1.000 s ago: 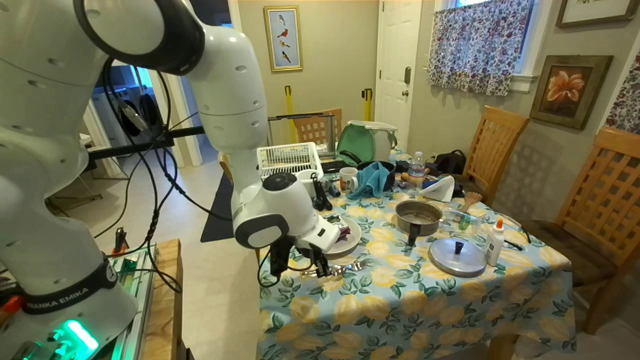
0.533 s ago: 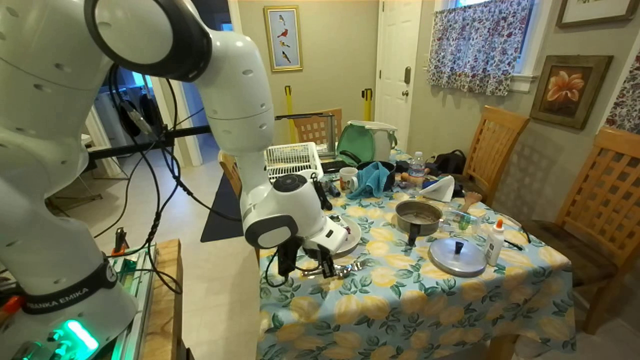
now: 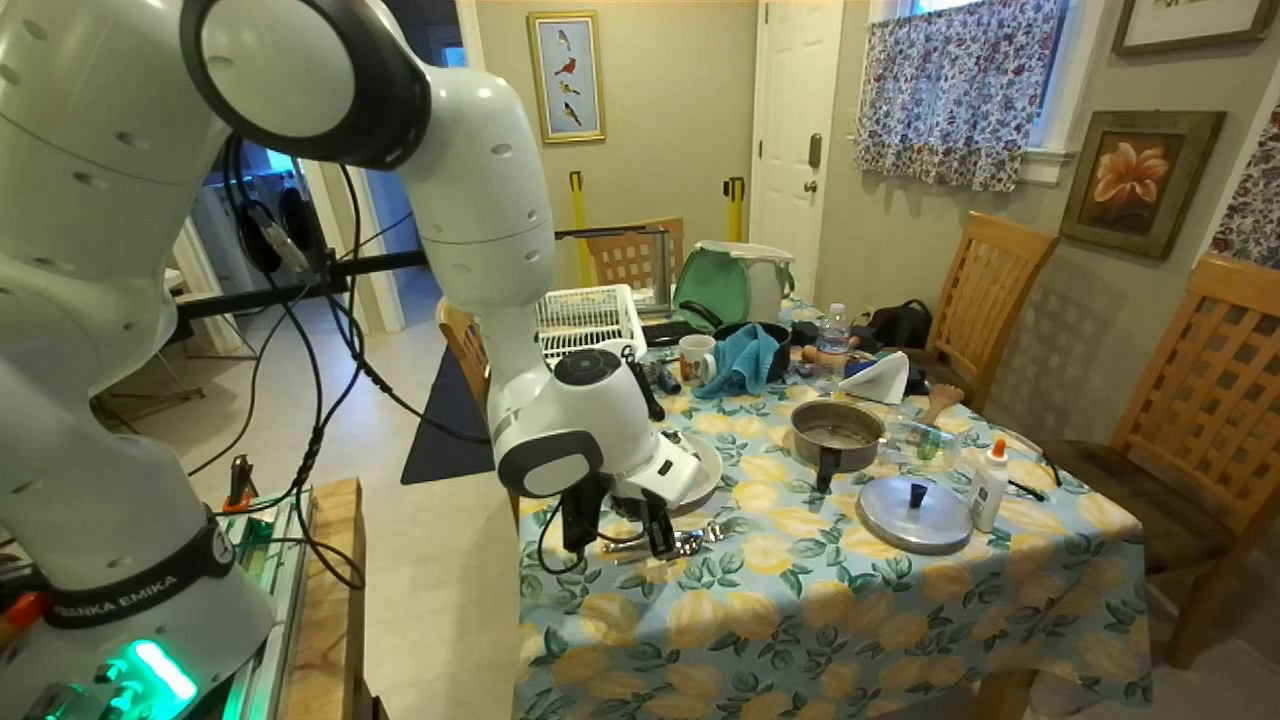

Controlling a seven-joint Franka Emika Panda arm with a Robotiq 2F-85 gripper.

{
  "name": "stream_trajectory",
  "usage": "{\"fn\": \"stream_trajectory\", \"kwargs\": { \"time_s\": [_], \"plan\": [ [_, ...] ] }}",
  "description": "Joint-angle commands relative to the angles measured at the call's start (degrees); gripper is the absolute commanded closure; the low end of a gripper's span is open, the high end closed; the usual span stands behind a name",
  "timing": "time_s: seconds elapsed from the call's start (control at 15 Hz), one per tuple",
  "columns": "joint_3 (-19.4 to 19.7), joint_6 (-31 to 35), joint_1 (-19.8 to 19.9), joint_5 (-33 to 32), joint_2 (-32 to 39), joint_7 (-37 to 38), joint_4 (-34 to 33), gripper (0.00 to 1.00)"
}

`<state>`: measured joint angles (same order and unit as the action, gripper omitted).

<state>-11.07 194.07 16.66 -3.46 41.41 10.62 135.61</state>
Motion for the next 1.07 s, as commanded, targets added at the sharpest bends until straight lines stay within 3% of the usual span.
{"fn": "stream_trajectory", "kwargs": {
  "time_s": [0.0, 0.33, 0.73, 1.0],
  "plan": [
    [-0.2, -0.7, -0.4, 1.1, -0.4, -1.4, -0.3, 0.33],
    [0.8, -0.8, -3.8, 2.3, -4.2, -1.0, 2.4, 0.0],
    [4.9, -3.3, -11.5, 5.6, -10.5, -0.8, 5.4, 0.0],
    [4.1, -8.4, -13.0, 6.6, -14.8, -0.6, 6.7, 0.0]
  ]
}}
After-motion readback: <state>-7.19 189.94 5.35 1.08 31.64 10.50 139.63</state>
